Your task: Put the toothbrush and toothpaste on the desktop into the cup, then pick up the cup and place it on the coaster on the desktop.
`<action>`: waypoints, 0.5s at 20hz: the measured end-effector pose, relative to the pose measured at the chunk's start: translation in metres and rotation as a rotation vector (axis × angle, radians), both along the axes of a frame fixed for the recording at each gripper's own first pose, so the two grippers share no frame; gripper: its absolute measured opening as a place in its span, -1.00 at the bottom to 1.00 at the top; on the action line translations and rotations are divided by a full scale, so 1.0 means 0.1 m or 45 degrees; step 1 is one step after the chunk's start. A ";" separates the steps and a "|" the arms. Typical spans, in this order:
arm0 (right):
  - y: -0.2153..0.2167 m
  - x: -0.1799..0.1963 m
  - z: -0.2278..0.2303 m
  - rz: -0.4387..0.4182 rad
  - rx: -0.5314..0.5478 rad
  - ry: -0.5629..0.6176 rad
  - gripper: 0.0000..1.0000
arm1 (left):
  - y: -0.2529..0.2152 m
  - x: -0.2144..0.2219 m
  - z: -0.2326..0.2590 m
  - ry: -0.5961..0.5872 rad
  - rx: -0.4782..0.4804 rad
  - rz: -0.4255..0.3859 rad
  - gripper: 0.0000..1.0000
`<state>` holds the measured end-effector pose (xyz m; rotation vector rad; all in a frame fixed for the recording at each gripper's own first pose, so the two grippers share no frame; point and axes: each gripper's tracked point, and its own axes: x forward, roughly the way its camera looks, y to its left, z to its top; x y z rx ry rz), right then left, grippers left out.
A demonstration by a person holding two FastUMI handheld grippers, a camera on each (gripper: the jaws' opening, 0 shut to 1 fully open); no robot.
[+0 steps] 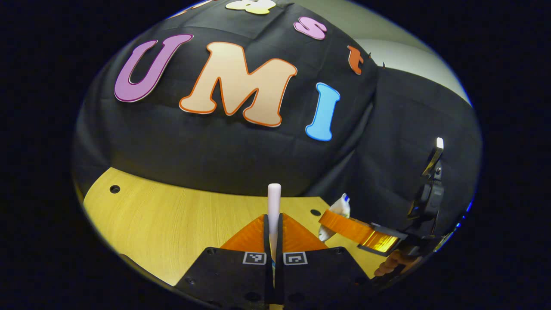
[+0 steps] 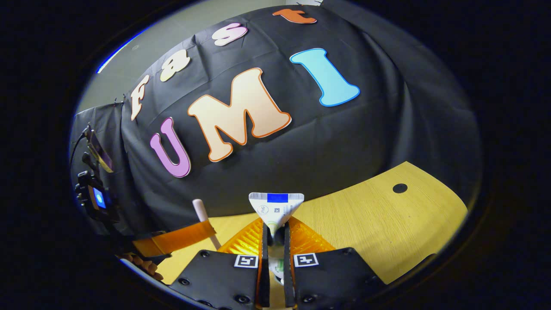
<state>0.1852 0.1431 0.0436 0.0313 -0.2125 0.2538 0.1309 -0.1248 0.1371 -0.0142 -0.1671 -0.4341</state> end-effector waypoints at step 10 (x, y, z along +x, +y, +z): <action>-0.18 0.42 -0.74 -0.071 0.031 0.089 -0.65 | -0.09 0.35 -0.12 -0.097 0.028 -0.136 -1.00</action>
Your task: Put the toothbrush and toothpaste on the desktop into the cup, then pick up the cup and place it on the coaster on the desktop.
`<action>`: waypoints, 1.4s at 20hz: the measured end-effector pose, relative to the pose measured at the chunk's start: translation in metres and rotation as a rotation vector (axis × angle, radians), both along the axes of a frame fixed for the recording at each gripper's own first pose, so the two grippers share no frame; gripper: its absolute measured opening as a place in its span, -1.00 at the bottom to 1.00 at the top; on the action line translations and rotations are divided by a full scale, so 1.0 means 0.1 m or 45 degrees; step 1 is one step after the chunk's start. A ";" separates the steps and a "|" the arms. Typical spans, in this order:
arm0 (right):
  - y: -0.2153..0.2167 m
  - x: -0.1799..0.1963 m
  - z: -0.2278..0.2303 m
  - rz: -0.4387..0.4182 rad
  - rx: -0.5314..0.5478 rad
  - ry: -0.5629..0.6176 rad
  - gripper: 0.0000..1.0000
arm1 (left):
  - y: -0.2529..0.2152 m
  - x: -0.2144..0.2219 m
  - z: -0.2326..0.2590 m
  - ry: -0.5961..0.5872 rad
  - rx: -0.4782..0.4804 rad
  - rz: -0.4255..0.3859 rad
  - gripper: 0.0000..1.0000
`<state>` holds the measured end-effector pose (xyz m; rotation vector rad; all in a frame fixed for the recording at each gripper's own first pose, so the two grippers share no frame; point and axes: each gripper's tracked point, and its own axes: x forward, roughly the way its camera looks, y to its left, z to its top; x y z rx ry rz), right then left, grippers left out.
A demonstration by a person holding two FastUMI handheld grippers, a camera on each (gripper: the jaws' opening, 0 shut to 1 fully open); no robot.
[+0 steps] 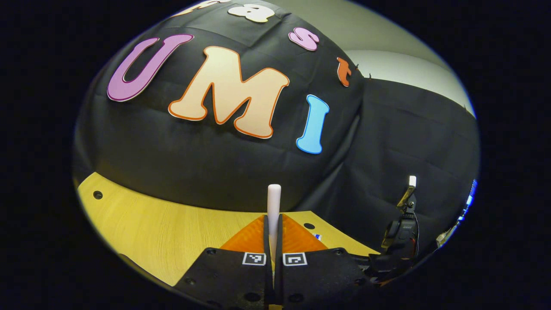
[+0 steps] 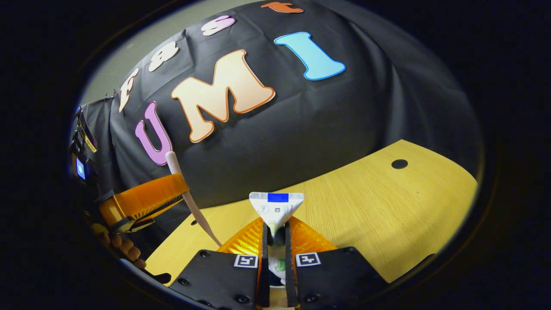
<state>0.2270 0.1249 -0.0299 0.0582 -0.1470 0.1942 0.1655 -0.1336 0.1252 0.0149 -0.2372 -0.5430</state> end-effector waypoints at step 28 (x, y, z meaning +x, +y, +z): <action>-1.04 -1.11 0.17 -0.290 0.178 -0.109 0.93 | -0.50 0.27 -0.60 0.017 0.195 -0.133 -0.95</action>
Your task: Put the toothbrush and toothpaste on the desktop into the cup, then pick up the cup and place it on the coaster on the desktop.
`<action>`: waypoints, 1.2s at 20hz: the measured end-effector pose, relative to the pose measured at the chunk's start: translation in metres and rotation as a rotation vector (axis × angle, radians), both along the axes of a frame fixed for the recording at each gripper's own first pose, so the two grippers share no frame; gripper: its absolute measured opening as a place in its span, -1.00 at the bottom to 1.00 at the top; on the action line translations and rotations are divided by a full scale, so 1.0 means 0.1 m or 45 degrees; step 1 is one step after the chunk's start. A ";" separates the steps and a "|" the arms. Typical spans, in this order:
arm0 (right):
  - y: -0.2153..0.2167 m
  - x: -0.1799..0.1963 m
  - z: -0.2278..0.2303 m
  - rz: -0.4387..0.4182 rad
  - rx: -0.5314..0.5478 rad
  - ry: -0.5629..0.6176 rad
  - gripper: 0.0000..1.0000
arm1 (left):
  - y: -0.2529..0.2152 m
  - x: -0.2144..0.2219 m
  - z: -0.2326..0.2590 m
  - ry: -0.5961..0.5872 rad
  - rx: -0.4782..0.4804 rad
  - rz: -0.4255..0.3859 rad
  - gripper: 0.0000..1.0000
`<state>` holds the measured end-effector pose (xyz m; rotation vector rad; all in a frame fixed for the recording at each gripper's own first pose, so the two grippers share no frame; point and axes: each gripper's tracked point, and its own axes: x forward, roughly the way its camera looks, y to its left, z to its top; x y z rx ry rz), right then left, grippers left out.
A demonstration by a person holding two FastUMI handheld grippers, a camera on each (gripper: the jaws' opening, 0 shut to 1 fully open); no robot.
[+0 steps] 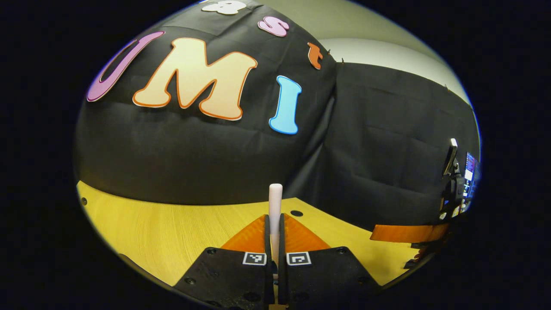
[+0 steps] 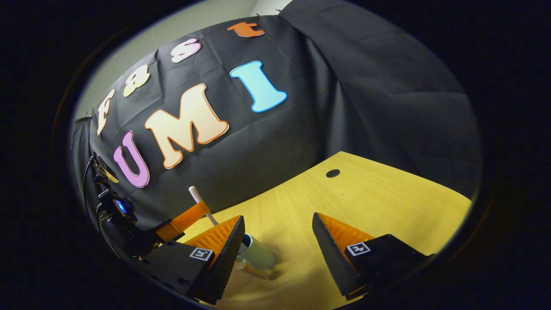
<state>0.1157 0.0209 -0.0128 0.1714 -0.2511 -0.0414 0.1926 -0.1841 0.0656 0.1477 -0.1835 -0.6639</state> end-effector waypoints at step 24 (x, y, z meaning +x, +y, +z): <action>0.93 -0.04 -0.37 0.136 -0.374 0.404 0.96 | 2.09 -0.98 0.59 -0.046 -0.176 0.557 0.89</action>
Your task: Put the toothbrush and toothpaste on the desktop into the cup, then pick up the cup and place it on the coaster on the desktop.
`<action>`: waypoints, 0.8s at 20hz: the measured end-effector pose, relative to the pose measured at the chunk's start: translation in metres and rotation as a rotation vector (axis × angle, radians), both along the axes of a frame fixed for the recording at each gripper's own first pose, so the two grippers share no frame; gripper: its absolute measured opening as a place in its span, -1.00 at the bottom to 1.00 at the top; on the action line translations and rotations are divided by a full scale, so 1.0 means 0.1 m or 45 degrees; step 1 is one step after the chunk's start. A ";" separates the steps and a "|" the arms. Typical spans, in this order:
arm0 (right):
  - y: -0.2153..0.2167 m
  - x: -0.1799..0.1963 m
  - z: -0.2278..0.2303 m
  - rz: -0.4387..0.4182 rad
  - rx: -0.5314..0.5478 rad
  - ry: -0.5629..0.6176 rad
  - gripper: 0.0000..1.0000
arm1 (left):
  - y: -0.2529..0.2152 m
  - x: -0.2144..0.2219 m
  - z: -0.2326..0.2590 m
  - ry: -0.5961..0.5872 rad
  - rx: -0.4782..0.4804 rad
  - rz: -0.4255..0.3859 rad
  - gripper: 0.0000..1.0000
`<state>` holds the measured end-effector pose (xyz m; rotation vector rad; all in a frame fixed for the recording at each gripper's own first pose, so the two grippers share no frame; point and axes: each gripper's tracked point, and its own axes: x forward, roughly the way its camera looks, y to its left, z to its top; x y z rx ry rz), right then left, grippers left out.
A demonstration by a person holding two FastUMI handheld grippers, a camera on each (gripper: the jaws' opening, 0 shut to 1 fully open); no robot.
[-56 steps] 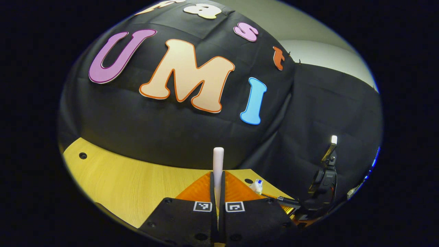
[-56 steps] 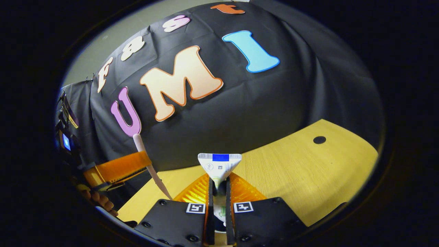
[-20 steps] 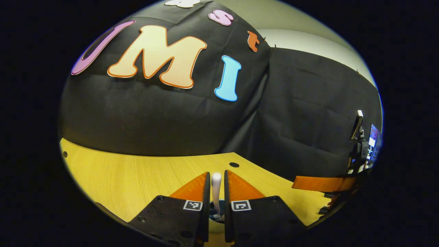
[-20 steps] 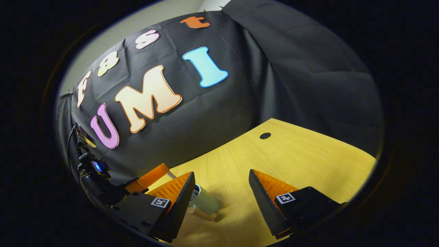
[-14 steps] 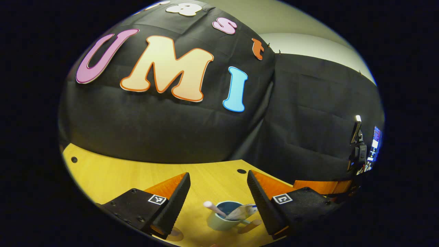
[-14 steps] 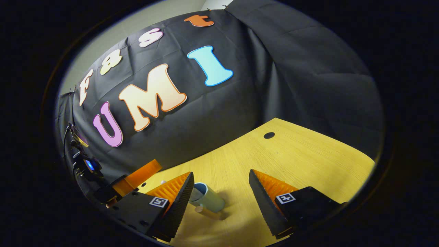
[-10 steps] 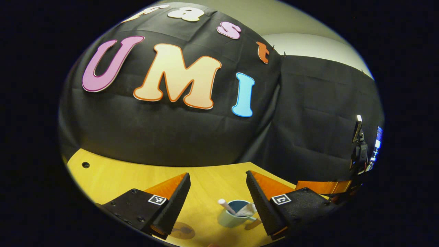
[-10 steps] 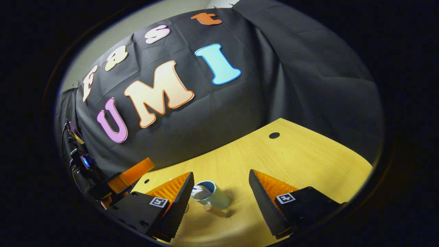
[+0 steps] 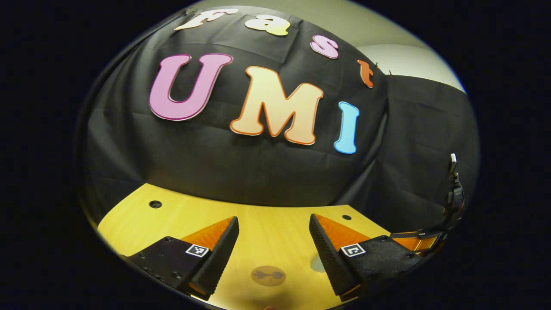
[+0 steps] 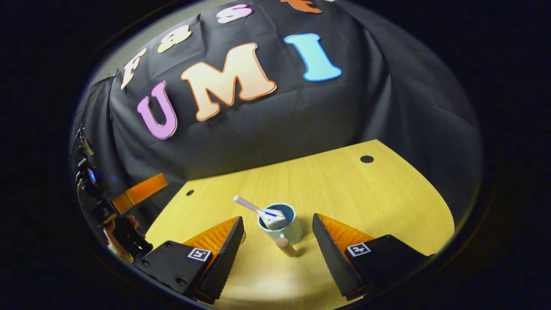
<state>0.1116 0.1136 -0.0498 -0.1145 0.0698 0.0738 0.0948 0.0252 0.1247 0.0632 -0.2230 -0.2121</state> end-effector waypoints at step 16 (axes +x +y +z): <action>-0.22 0.70 -0.83 -0.107 -0.474 0.705 0.84 | 1.55 -0.75 -0.65 0.132 -0.084 0.464 0.89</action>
